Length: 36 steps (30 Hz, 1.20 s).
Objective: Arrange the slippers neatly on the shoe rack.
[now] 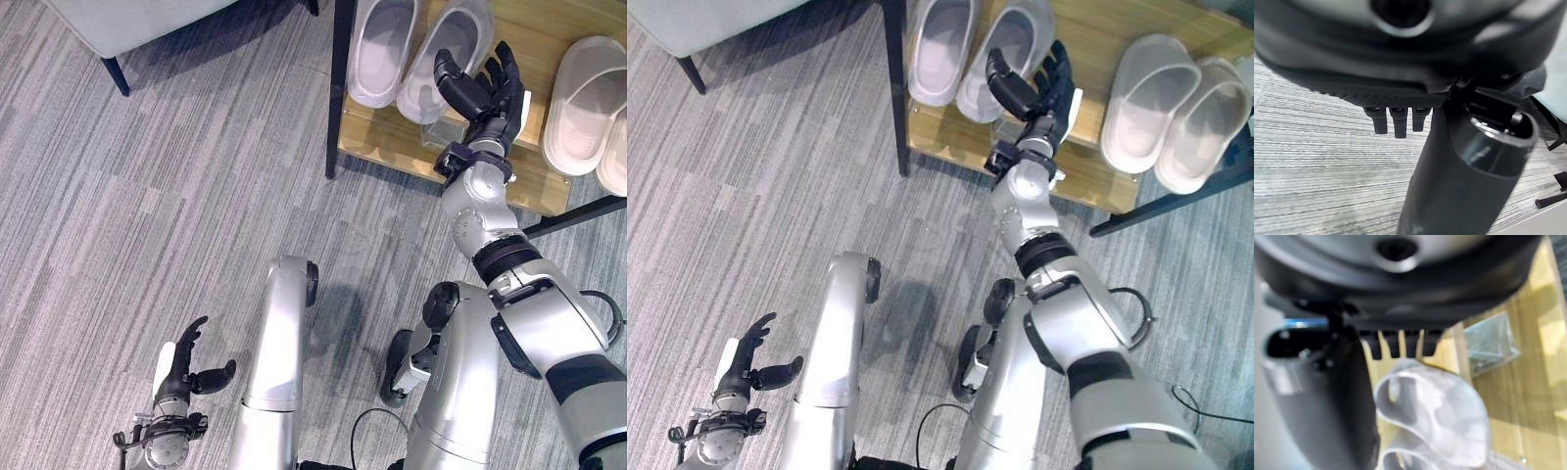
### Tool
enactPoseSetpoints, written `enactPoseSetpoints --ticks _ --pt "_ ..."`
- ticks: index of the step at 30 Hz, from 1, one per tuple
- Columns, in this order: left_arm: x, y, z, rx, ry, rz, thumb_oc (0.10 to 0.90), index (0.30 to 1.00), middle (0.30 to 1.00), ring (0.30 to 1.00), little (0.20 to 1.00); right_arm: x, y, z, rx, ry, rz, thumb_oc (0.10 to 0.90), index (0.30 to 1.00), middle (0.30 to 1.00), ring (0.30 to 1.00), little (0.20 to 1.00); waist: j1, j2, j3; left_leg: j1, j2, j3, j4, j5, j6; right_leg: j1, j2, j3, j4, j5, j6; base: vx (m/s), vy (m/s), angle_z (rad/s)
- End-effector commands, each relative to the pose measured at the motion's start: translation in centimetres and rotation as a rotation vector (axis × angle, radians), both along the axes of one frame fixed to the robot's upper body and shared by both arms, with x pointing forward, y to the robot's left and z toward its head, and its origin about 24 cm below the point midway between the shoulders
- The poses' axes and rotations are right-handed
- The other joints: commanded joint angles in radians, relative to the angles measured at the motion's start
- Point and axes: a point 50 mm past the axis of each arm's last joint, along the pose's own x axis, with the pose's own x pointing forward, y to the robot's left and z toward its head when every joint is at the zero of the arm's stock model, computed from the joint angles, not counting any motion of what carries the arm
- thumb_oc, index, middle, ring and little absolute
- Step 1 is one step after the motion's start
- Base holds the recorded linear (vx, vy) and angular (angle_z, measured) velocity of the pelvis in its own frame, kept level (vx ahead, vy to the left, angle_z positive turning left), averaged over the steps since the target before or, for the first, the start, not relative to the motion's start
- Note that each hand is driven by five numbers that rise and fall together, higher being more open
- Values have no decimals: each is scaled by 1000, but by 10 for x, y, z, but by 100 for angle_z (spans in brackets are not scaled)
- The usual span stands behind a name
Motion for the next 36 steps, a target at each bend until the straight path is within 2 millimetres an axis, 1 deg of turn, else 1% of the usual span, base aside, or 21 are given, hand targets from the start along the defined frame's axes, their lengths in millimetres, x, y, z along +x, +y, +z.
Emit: enactPoseSetpoints --ticks 1,5,11,16,18,19,25,30,36 --pt "-18 -5 -2 -3 34 -77 800 900 900 900 900 -5 8 66 -30 -195 52 800 900 900 900 900 59 35 -38 -53 -56 -3 29 -47 43 -5 -24 33 23 -31 -87 0 0 0" --pt "-20 -5 -6 -13 56 -79 800 900 900 900 900 -4 8 66 -14 -190 64 800 900 900 900 900 60 36 -38 -53 -56 -1 31 -47 43 -5 -23 36 27 -31 -88 0 0 0" --pt "-20 -4 -7 -18 69 -80 800 900 900 900 900 -3 15 67 14 -197 111 800 900 900 900 900 65 38 -38 -53 -58 -2 36 -47 41 -5 -23 36 33 -32 -88 0 0 0" --pt "-20 -4 -7 -24 73 -87 800 900 900 900 900 -2 21 70 -54 -185 159 800 900 900 900 900 72 39 -38 -53 -57 -7 39 -47 37 -5 -24 37 37 -34 -88 0 0 0" --pt "-20 -4 -7 -24 73 -87 800 900 900 900 900 -2 21 70 -55 -185 159 800 900 900 900 900 72 40 -38 -53 -57 -8 39 -47 37 -5 -24 36 37 -34 -88 0 0 0" --pt "-20 -5 -8 -26 78 -98 800 900 900 900 900 -2 26 71 -97 -182 186 800 900 900 900 900 72 38 -38 -53 -55 -8 38 -47 36 -5 -24 36 36 -34 -89 0 0 0" --pt "-21 -7 -10 -29 101 -120 800 900 900 900 900 -2 35 76 -170 -183 236 800 900 900 900 900 71 38 -38 -53 -57 -12 39 -47 32 -5 -24 37 38 -32 -89 0 0 0" --pt "-24 -6 -15 -38 127 -107 800 900 900 900 900 -2 36 76 -183 -177 233 800 900 900 900 900 72 39 -38 -53 -59 -16 42 -47 32 -5 -22 37 40 -33 -89 0 0 0" --pt "-27 -7 -19 -55 139 -80 800 900 900 900 900 -4 31 78 -119 -214 215 800 900 900 900 900 66 32 -38 -53 -57 -11 40 -47 34 -5 -22 40 36 -31 -89 0 0 0"
